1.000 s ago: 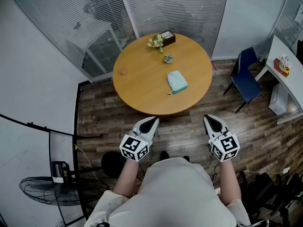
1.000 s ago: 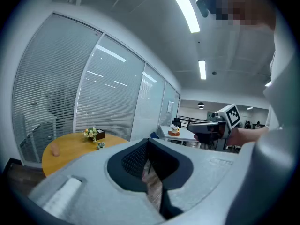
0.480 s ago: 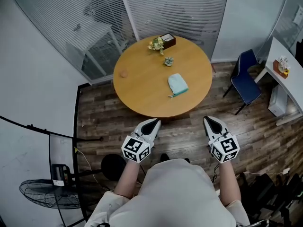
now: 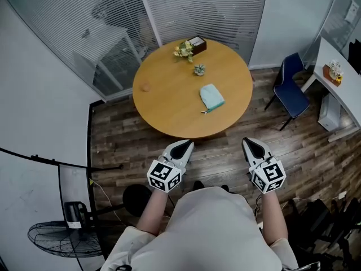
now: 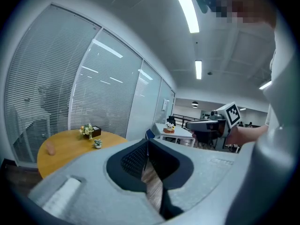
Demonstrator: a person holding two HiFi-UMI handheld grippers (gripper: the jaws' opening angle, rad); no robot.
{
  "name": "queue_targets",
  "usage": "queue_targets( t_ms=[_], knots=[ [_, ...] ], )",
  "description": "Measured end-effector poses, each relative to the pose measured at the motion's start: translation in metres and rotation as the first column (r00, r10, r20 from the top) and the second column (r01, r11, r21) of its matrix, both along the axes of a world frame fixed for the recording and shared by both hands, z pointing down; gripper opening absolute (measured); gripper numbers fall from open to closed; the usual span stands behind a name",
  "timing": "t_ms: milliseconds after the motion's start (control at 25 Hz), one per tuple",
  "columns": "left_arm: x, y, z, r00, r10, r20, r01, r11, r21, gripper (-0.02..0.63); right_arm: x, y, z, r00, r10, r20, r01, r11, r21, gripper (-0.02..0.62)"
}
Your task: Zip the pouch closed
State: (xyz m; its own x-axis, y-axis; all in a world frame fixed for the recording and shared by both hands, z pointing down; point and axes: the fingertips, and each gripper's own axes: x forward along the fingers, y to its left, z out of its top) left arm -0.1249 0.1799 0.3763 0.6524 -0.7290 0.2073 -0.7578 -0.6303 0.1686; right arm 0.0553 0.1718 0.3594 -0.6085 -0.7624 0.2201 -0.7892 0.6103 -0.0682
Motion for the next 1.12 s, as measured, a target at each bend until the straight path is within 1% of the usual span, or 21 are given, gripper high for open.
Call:
queue_targets(
  t_ms=[200, 320, 400, 680, 920, 1120],
  knots=[
    [-0.015, -0.005, 0.004, 0.999, 0.023, -0.032, -0.023, 1.0, -0.014, 0.021, -0.011, 0.001, 0.004, 1.0, 0.03, 0.002, -0.03, 1.0, -0.01, 0.011],
    [-0.021, -0.007, 0.007, 0.999, 0.036, -0.035, -0.037, 0.999, -0.018, 0.026, -0.017, 0.002, 0.007, 0.999, 0.047, 0.006, -0.047, 0.999, -0.015, 0.014],
    [-0.025, -0.007, 0.01, 0.998, 0.049, -0.034, -0.05, 0.998, -0.023, 0.064, -0.02, 0.003, 0.01, 0.998, 0.059, 0.007, -0.059, 0.998, -0.02, 0.019],
    [-0.039, -0.01, 0.016, 0.997, 0.07, -0.035, -0.071, 0.997, -0.031, 0.069, -0.034, 0.003, 0.017, 0.997, 0.077, -0.001, -0.077, 0.997, -0.029, 0.032],
    [-0.042, -0.018, 0.022, 0.997, 0.068, -0.042, -0.07, 0.997, -0.045, 0.069, -0.036, -0.005, 0.023, 0.997, 0.077, -0.01, -0.078, 0.996, -0.047, 0.034],
    [-0.034, -0.032, 0.031, 0.998, 0.062, -0.032, -0.064, 0.996, -0.064, 0.069, -0.028, -0.026, 0.034, 0.998, 0.069, 0.001, -0.069, 0.995, -0.068, 0.034]
  ],
)
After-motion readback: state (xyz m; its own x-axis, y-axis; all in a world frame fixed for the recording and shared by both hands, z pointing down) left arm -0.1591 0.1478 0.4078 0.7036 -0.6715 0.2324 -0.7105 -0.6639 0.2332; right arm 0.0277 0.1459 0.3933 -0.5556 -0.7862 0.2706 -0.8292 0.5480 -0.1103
